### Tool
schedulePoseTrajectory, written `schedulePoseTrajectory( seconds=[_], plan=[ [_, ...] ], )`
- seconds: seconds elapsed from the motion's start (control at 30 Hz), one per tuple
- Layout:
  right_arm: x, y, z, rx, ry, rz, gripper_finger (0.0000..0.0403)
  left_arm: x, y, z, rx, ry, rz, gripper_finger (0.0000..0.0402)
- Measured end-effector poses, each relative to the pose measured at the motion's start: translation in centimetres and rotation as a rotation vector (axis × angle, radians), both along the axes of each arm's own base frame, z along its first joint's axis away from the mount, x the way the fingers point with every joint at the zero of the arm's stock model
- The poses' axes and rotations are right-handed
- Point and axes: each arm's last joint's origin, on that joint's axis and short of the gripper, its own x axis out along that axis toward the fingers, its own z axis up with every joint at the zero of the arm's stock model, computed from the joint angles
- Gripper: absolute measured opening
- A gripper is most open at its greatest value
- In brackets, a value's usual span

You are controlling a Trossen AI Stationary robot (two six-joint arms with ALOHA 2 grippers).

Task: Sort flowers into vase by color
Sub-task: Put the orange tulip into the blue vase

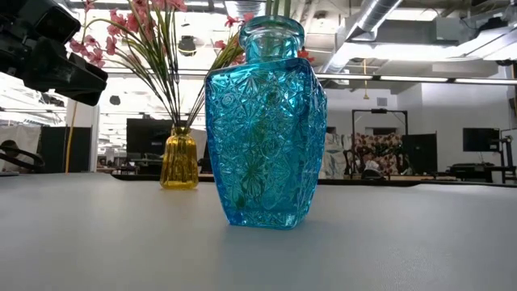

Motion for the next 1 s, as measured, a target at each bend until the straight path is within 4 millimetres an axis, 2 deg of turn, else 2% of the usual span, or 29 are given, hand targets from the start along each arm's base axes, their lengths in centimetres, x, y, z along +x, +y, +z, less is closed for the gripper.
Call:
schedulePoseTrajectory(
  seconds=[0.23,0.57,0.73,0.87,1.0],
  plan=[
    [0.1,-0.2,0.0,0.060,0.023,-0.021,0.0076,0.0,0.0,0.0,0.000,0.000,0.000,0.0000],
    [0.3,-0.3,-0.6,0.059,0.097,-0.089,0.0156,0.0,0.0,0.0,0.000,0.000,0.000,0.0000],
    [0.1,0.1,-0.6,0.063,0.116,-0.112,0.0182,0.0,0.0,0.0,0.000,0.000,0.000,0.0000],
    [-0.5,0.3,-0.4,0.016,0.181,-0.168,0.0194,0.0,0.0,0.0,0.000,0.000,0.000,0.0000],
    [-1.7,0.4,0.7,-0.085,0.211,-0.242,0.0199,0.0,0.0,0.0,0.000,0.000,0.000,0.0000]
  ],
)
